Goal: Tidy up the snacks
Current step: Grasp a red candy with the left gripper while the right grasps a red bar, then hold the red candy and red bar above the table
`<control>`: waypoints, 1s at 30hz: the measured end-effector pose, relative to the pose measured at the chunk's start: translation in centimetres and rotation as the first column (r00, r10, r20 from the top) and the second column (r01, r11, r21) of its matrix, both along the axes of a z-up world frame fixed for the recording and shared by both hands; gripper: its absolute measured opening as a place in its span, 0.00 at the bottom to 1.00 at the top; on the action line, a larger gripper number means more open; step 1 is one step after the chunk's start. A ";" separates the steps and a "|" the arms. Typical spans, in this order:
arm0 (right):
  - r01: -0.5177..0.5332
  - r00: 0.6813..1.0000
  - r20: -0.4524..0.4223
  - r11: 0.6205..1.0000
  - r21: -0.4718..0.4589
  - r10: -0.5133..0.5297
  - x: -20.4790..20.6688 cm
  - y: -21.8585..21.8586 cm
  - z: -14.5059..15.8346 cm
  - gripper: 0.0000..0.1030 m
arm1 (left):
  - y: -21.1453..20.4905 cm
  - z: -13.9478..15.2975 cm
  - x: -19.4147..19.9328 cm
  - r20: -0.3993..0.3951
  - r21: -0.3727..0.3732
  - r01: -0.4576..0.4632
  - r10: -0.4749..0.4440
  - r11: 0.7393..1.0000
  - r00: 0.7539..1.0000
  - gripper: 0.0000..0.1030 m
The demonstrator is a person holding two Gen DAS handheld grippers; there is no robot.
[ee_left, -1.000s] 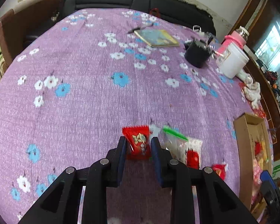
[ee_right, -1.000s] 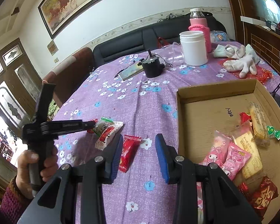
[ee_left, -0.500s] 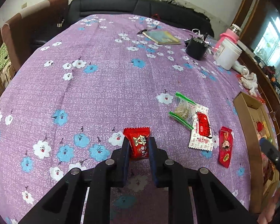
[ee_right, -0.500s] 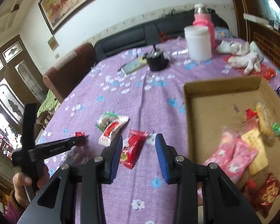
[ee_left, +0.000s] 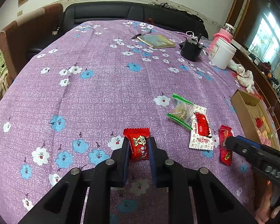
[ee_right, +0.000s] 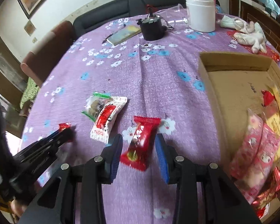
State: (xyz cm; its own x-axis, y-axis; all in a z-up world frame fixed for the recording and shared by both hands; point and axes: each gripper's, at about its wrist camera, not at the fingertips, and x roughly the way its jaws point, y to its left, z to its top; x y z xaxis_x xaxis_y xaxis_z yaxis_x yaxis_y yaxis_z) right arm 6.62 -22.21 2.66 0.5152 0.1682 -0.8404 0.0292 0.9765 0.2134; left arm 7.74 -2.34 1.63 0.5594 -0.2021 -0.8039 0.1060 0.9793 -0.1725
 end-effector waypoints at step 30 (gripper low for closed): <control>-0.127 0.936 0.339 0.989 0.077 0.094 -3.1 0.3 3.3 0.17 | -3.9 3.0 -3.3 0.339 0.281 -0.043 -0.057 0.959 0.939 0.19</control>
State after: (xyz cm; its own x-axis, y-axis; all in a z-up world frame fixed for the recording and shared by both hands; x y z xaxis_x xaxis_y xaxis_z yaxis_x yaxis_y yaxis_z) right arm 3.54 -21.87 5.95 0.7365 0.3112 -0.6006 -0.1664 0.9440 0.2850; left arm 4.44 -6.26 4.64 0.8079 -0.0020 -0.5893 0.1163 0.9809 0.1561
